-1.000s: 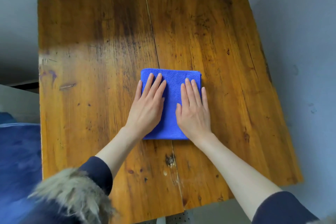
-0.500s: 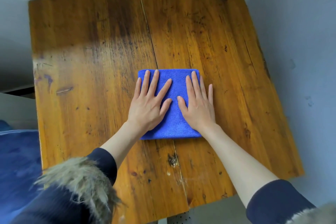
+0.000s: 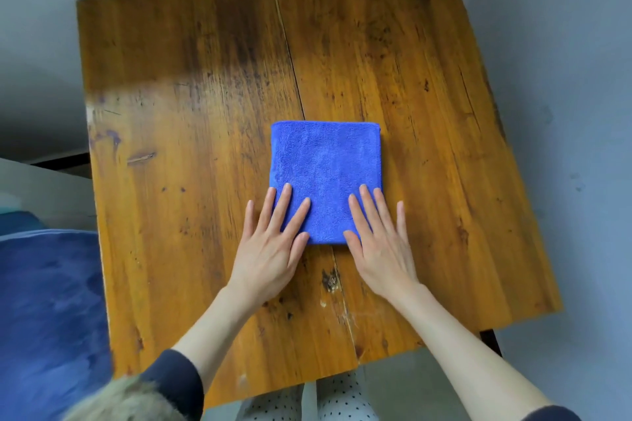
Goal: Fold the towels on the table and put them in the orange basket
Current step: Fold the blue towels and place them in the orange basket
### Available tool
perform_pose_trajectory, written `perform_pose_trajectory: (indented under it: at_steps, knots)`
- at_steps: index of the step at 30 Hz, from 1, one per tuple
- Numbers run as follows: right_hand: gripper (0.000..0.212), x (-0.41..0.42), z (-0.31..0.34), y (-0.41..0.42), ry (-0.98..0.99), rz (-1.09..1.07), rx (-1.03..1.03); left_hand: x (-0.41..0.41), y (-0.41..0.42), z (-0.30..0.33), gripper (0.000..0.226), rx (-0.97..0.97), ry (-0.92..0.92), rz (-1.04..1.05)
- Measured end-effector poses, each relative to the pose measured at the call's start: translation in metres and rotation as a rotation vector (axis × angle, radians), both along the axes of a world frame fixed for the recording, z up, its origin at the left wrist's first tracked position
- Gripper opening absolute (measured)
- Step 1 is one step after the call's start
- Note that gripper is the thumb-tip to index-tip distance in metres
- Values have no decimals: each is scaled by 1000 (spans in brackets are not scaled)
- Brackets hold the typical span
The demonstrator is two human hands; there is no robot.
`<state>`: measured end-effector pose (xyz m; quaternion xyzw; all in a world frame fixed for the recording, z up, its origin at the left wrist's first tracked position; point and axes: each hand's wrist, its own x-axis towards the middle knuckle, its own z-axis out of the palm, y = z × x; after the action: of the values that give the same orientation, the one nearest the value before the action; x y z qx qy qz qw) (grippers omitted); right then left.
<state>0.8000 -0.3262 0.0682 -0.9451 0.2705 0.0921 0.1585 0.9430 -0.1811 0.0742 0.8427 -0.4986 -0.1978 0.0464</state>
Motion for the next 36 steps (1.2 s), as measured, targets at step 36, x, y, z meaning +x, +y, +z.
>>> perform_pose_trajectory:
  at_steps: [36]
  knots:
    - [5, 49, 46, -61, 25, -822, 924, 59, -42, 39, 25, -88, 1157, 1126]
